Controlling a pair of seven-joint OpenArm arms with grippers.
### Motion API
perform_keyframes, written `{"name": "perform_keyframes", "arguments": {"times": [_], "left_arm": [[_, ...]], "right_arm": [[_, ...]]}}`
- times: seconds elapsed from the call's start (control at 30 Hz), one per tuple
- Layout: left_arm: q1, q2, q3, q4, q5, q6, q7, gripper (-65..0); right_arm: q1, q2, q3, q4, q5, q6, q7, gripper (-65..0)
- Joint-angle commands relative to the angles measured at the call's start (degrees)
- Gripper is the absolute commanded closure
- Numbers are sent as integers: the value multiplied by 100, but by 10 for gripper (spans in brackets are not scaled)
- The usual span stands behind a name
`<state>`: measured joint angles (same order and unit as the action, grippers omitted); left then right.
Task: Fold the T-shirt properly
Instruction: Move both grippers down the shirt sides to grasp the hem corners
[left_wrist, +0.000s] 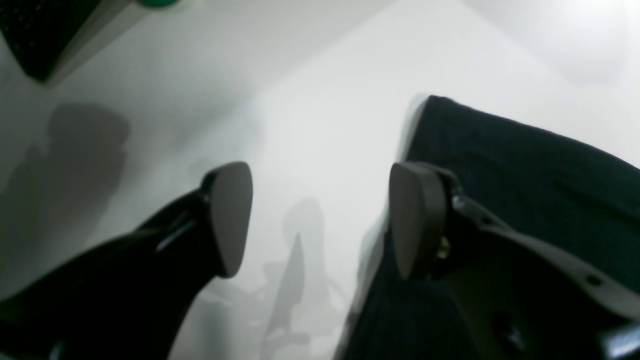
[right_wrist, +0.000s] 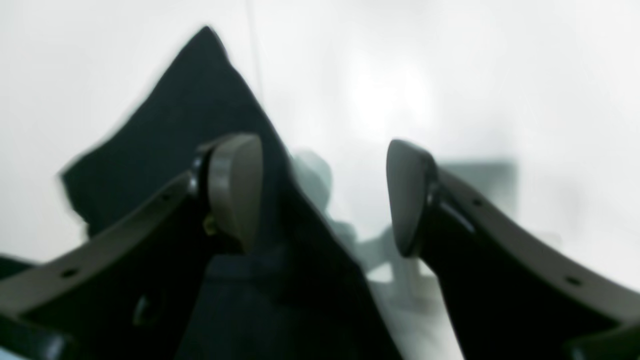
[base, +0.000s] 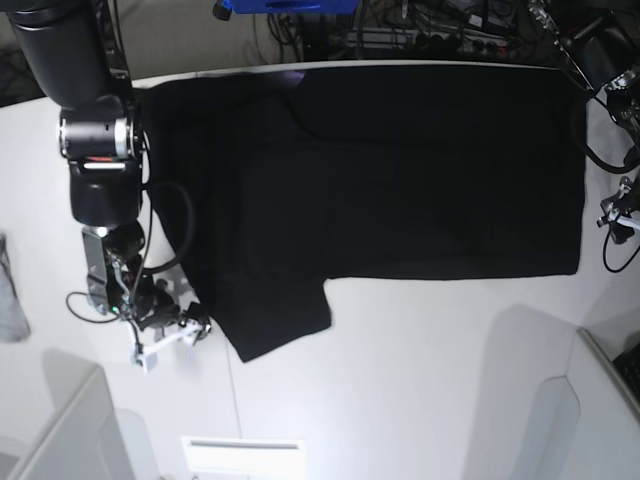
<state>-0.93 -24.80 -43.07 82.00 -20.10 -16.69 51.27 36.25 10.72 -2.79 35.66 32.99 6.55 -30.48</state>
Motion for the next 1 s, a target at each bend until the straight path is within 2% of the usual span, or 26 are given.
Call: {"name": "perform_keyframes", "arguments": {"times": [0.0, 0.2, 0.37, 0.47, 0.6, 0.8, 0.87, 0.97], "left_arm": [[-61, -136, -32, 95, -43, -6, -120, -425], [-70, -136, -14, 86, -43, -6, -120, -426], [-87, -136, 4, 86, -43, -6, -120, -426], [-61, -136, 4, 86, -43, -6, -120, -426], [-52, -136, -23, 86, -43, -6, -120, -426], [-105, -136, -5, -160, -43, -6, -120, -426], [-114, -153, -5, -345, -43, -6, -129, -426], [-219, -268, 4, -617, -61, -6, -138, -428]], "right_arm": [[327, 75, -104, -195, 28, 35, 222, -375], [599, -65, -807, -898, 37, 44, 670, -377], [590, -233, -851, -898, 37, 53, 644, -377], [582, -312, -851, -898, 19, 229, 477, -377], [573, -408, -877, -924, -7, 273, 415, -372], [555, -408, -1598, -942, 11, 273, 433, -365], [485, -408, -1625, -933, 11, 273, 450, -323], [467, -400, -1642, -924, 11, 273, 529, -161]]}}
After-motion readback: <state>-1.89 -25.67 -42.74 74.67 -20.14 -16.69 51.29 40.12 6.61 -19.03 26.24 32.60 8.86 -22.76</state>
